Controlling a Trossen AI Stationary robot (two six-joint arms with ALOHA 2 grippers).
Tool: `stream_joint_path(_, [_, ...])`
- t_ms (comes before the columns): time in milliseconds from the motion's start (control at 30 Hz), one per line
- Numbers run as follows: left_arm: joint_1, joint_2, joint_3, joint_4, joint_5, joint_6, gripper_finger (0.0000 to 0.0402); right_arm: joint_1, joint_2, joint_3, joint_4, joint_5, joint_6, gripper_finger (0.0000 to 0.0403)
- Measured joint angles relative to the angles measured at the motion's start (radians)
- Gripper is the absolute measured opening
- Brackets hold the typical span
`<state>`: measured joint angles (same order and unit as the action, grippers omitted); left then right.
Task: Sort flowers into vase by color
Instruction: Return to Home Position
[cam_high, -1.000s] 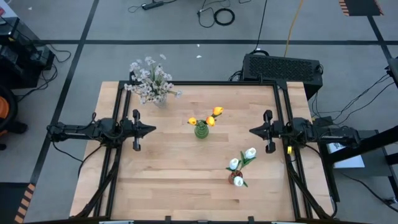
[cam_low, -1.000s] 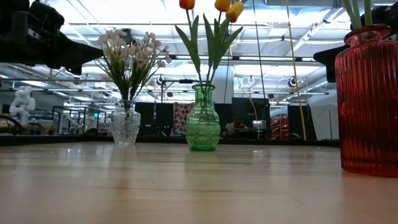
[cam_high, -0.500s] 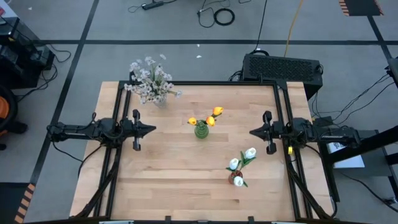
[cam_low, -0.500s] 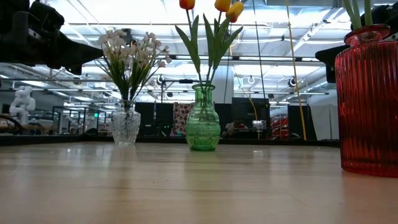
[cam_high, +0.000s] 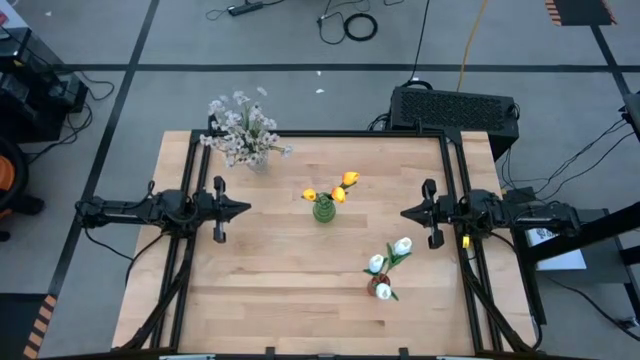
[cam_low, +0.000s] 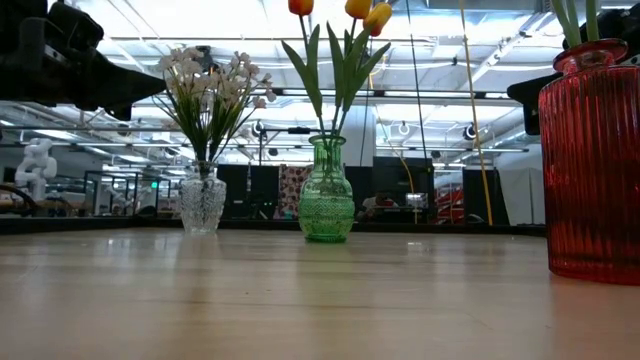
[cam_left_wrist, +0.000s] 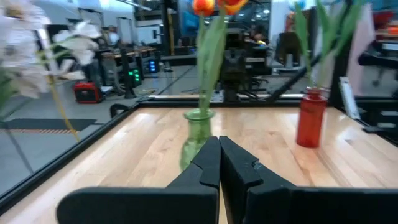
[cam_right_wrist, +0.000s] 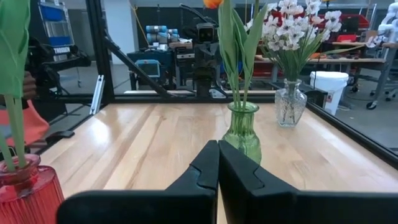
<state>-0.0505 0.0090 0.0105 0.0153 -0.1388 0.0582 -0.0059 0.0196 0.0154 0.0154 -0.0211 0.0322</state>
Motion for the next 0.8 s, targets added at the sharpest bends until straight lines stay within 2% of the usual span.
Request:
stream_joint_path(433, [0.000, 0.002, 0.000, -0.006, 0.035, 0.007, 0.0001, 0.000, 0.004, 0.000, 0.001, -0.001, 0.008, 0.0000])
stream_joint_path(800, [0.000, 0.002, 0.000, 0.002, 0.008, 0.007, 0.0001, 0.000, 0.004, 0.000, 0.002, -0.002, 0.008, 0.0000])
